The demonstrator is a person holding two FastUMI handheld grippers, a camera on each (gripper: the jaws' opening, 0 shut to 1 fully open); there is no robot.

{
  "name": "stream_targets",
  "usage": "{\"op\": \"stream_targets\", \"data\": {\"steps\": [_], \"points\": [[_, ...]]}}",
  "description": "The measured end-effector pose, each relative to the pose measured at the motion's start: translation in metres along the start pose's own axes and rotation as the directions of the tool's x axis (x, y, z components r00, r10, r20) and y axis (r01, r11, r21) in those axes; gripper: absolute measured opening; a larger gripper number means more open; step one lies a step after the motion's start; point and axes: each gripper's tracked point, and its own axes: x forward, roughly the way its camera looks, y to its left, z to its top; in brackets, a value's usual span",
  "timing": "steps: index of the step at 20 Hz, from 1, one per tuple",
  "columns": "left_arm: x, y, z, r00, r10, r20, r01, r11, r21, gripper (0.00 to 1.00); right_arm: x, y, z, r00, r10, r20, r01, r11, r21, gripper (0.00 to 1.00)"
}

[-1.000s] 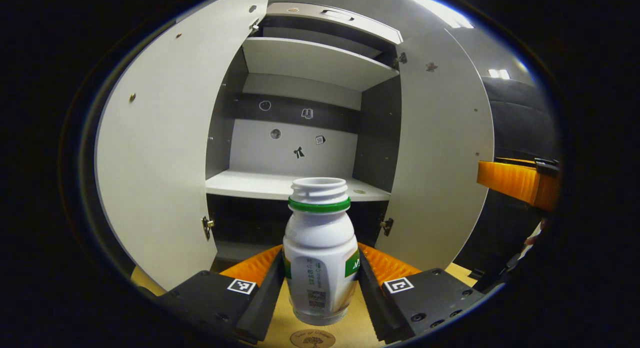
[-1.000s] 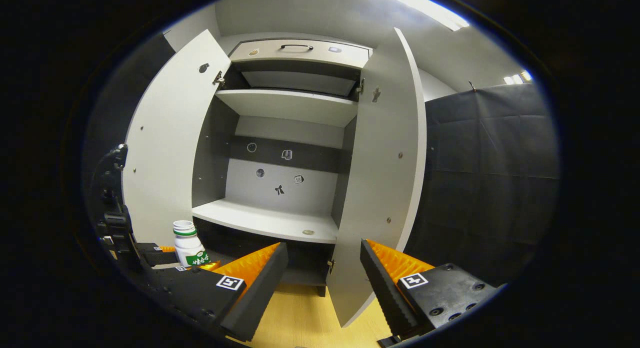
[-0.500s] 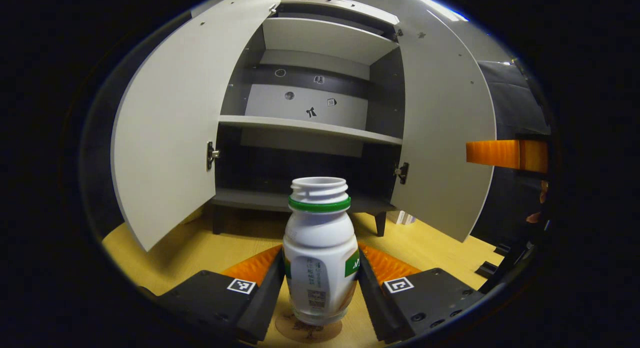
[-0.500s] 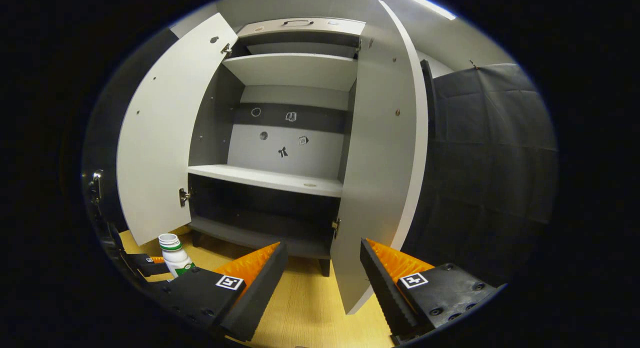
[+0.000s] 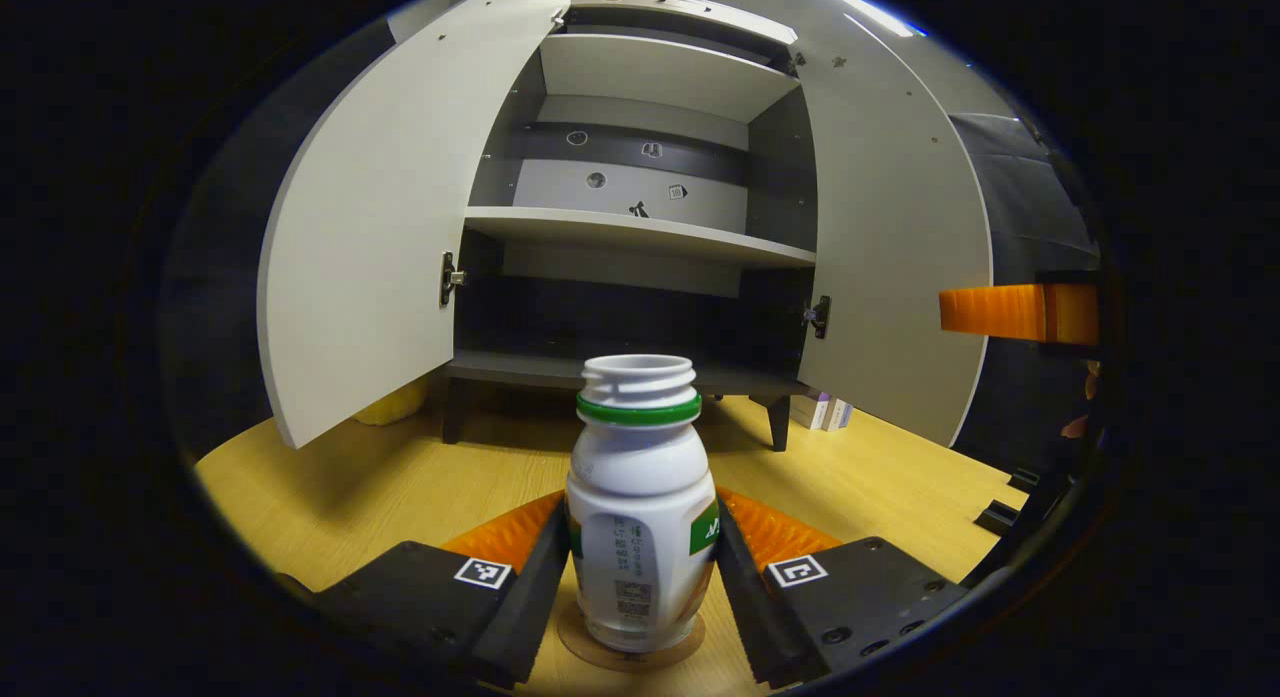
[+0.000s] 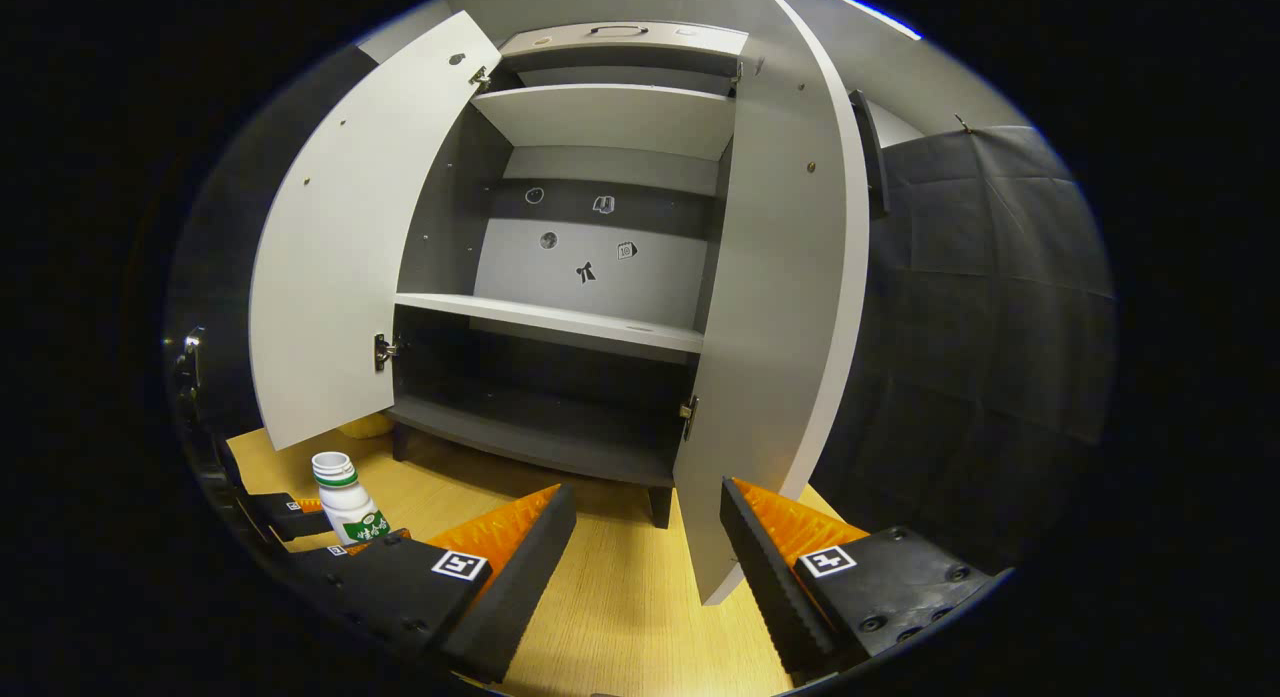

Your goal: Grasp the bottle in the cabinet with the left hand and place it on the coaster, then close the right door with the right hand and the left door with the left hand.

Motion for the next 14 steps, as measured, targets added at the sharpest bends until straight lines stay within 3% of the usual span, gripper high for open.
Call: {"op": "stream_targets", "data": {"steps": [8, 11, 14], "points": [[-0.007, -0.004, -0.003, 0.999, 0.016, 0.032, -0.018, 0.997, 0.070, 0.81, -0.013, 0.010, -0.009, 0.999, 0.025, -0.029, -0.025, 1.000, -0.004, 0.97], [-0.005, -0.004, -0.005, 1.000, 0.021, 0.023, -0.022, 0.997, 0.071, 0.95, -0.015, 0.011, -0.002, 0.999, 0.031, -0.018, -0.031, 0.999, -0.009, 0.97], [-0.004, -0.004, 0.007, 0.999, 0.028, 0.035, -0.030, 0.998, 0.061, 0.96, -0.017, 0.007, 0.008, 1.000, 0.028, -0.014, -0.028, 0.999, -0.017, 0.97]]}}
